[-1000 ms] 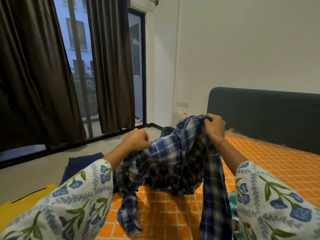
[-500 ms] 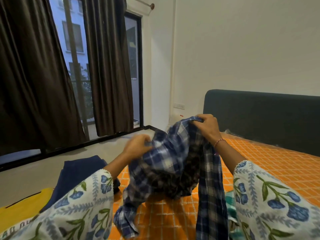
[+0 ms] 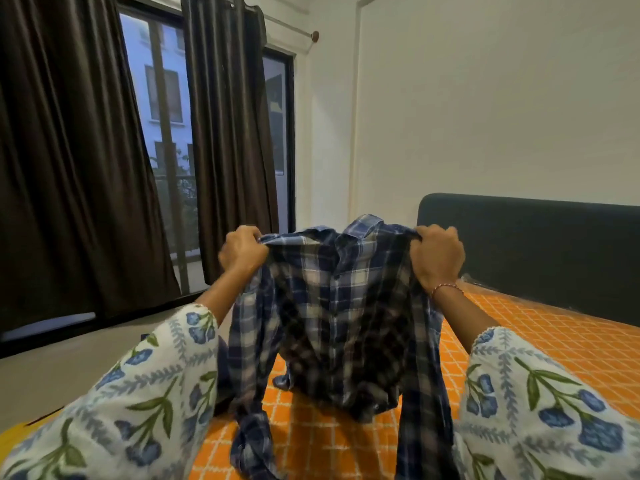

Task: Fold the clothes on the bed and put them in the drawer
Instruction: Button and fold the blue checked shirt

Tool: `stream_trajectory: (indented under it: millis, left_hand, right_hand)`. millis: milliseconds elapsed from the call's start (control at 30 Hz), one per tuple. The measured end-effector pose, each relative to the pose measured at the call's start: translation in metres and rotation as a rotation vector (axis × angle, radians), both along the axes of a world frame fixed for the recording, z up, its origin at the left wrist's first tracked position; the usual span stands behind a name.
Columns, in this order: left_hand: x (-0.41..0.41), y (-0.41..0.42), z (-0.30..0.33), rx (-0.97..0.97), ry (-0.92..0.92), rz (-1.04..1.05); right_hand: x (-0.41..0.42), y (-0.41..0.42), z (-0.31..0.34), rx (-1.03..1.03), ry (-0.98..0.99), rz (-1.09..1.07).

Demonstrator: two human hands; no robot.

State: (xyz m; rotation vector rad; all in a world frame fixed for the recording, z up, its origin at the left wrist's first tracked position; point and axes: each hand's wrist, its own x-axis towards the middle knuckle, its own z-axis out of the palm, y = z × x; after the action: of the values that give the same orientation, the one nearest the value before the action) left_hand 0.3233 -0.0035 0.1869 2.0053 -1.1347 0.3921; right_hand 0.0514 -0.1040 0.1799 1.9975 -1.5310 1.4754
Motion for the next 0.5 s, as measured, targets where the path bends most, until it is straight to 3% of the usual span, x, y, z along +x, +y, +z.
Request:
stream_trajectory:
  millis: [67, 133, 200, 300, 367, 433, 500]
  left_hand:
    - [-0.009, 0.003, 0.010, 0.053, -0.210, 0.125]
    - [-0.017, 0.002, 0.018, 0.088, -0.232, 0.163]
    - [-0.011, -0.008, 0.021, 0.075, 0.033, 0.100]
    - [-0.004, -0.012, 0.028, -0.012, 0.695, -0.172]
    - [-0.006, -0.016, 0.025, -0.025, 0.914, -0.380]
    - [-0.013, -0.020, 0.026, -0.065, 0.847, -0.463]
    - [-0.011, -0.024, 0.027, -0.248, 0.400, -0.418]
  right_hand:
    - [0.002, 0.002, 0.010, 0.105, -0.067, 0.016]
    - [0.001, 0.001, 0.018, 0.133, -0.189, 0.065]
    - [-0.001, 0.000, 0.019, 0.107, -0.200, 0.153]
    - [-0.005, -0.004, 0.010, 0.209, -0.085, 0.200]
    - [-0.006, -0.006, 0.011, 0.271, -0.149, 0.239]
    - [-0.004, -0.008, 0.022, 0.189, -0.308, 0.278]
    - [-0.006, -0.007, 0.033, 0.045, -0.422, 0.307]
